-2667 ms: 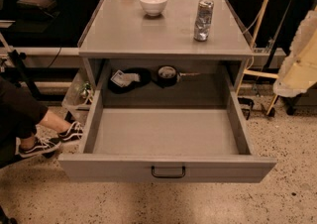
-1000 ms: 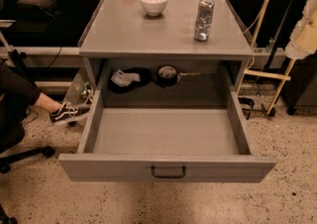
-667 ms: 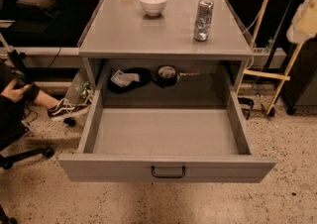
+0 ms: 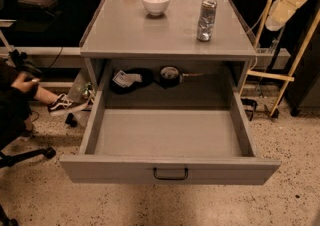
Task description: Place redbull can into top drawer
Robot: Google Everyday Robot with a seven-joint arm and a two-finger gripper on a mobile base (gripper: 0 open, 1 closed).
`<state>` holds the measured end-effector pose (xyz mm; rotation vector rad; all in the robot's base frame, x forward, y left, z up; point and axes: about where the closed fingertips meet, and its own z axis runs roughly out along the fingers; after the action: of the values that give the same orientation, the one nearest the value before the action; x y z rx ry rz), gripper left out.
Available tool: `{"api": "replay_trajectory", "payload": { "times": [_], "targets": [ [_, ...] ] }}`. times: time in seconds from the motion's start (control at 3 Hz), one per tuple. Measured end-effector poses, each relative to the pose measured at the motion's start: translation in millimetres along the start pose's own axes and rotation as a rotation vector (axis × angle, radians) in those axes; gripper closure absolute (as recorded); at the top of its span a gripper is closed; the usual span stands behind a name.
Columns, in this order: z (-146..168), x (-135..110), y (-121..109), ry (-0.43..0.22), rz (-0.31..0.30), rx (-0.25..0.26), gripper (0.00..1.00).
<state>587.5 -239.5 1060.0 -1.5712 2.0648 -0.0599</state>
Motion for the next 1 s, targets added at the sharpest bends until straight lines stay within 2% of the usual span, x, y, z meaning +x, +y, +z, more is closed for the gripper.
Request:
{"api": "replay_trajectory", "payload": {
  "times": [0.33,0.67,1.0],
  "targets": [
    [25.1,23.3,-41.7,-0.088,0.184,0.03,0.0],
    [49.4,12.2,-53.7,-0.146,0.203,0.007,0.0],
    [56.0,11.7,-60.1,-0.154,0.216,0.02,0.0]
  ]
}}
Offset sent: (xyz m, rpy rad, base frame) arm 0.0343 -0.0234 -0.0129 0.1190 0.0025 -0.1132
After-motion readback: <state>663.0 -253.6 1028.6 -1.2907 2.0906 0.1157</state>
